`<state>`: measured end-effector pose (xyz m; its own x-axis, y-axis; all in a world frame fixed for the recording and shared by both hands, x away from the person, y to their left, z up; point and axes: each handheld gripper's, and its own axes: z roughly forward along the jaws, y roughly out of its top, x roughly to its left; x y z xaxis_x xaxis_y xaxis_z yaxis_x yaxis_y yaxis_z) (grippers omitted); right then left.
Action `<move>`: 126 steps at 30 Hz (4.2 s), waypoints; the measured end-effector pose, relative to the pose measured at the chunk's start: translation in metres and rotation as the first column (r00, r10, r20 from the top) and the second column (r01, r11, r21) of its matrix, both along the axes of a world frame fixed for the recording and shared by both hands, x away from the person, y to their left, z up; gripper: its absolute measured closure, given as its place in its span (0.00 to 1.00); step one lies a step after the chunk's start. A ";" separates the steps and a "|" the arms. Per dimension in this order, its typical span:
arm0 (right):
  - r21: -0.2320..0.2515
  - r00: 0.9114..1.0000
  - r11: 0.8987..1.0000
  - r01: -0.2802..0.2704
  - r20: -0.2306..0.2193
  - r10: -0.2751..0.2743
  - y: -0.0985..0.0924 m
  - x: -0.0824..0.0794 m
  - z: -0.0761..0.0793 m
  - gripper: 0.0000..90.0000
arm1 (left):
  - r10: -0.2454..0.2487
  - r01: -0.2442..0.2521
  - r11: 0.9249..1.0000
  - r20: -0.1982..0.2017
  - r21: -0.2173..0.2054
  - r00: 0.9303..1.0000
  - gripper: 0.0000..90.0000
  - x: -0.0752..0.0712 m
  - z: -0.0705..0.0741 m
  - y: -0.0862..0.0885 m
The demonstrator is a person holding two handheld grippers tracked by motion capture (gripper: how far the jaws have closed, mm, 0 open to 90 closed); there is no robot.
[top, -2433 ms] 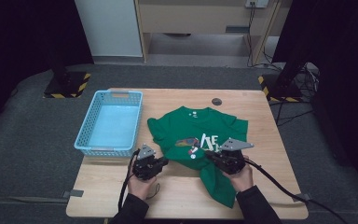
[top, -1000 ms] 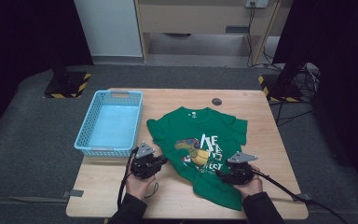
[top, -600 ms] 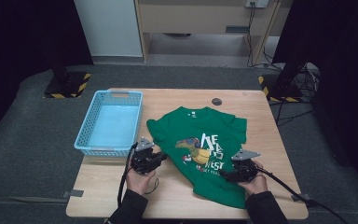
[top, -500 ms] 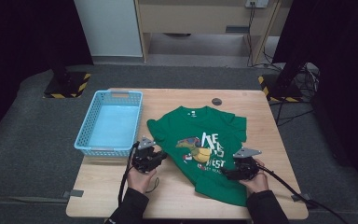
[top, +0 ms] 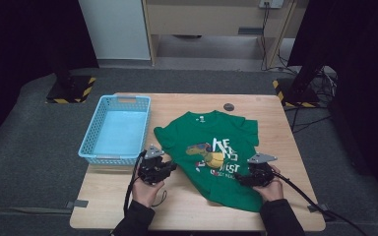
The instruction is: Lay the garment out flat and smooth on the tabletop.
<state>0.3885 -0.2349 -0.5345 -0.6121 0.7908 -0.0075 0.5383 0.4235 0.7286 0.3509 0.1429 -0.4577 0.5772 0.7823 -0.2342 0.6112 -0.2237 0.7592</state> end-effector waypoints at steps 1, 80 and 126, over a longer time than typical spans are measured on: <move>0.001 1.000 1.000 0.000 -0.003 0.000 0.000 0.000 0.000 0.22 | 0.004 -0.004 1.000 -0.002 -0.001 1.000 0.91 0.000 0.000 0.002; 0.024 1.000 1.000 0.015 0.006 -0.015 0.000 -0.006 -0.002 0.22 | 0.073 -0.064 0.988 -0.057 0.143 0.996 0.97 -0.020 -0.065 0.008; 0.026 1.000 1.000 -0.002 0.000 0.002 -0.001 -0.018 -0.002 0.20 | 0.052 -0.040 0.994 -0.115 0.100 0.992 0.91 -0.077 -0.064 0.037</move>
